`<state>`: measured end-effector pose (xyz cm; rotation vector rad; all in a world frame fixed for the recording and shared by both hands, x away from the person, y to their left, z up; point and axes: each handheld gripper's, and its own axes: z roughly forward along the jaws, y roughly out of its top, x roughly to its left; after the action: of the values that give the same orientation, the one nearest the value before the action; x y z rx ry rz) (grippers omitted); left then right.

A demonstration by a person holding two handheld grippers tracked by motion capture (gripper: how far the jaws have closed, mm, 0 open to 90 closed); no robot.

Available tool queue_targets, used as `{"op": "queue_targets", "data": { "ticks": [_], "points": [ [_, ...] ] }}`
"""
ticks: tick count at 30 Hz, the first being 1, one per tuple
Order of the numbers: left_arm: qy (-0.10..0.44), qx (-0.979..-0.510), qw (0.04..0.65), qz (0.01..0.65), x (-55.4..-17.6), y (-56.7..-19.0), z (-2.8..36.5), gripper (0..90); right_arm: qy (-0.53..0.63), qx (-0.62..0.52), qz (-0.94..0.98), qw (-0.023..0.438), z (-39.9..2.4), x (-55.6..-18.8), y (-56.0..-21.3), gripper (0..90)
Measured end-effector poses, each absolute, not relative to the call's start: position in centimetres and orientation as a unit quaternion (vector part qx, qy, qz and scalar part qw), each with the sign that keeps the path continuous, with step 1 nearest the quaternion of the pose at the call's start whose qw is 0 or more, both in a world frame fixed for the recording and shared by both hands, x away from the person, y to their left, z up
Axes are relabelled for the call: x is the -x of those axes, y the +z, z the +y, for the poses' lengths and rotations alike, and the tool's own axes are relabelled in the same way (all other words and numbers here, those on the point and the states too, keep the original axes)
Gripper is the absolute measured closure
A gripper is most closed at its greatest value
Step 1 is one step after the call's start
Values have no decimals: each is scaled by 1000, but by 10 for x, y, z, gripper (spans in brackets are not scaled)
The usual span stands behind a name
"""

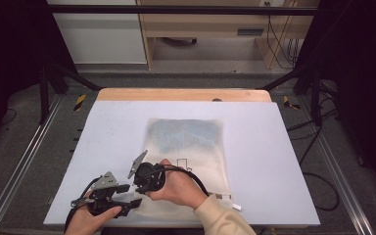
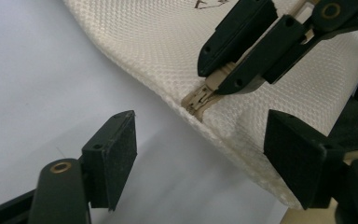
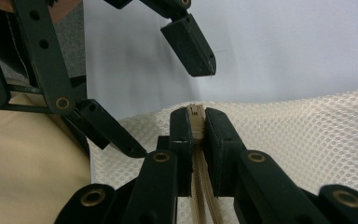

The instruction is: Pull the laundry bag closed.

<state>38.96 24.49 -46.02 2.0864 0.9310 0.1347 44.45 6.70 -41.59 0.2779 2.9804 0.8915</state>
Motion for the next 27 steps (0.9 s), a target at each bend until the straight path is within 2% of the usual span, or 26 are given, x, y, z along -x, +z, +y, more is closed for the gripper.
{"op": "queue_targets", "data": {
  "ticks": [15,19,27],
  "points": [
    [14,-837,422,348,-403,-466,233,428,299,-89,950,11,60,-445,-409,819],
    [-18,-835,431,340,-409,-469,234,439,301,-89,949,12,60,-445,-408,820],
    [-47,-828,447,335,-417,-472,237,471,302,-87,949,13,60,-446,-408,820]
  ]
}}
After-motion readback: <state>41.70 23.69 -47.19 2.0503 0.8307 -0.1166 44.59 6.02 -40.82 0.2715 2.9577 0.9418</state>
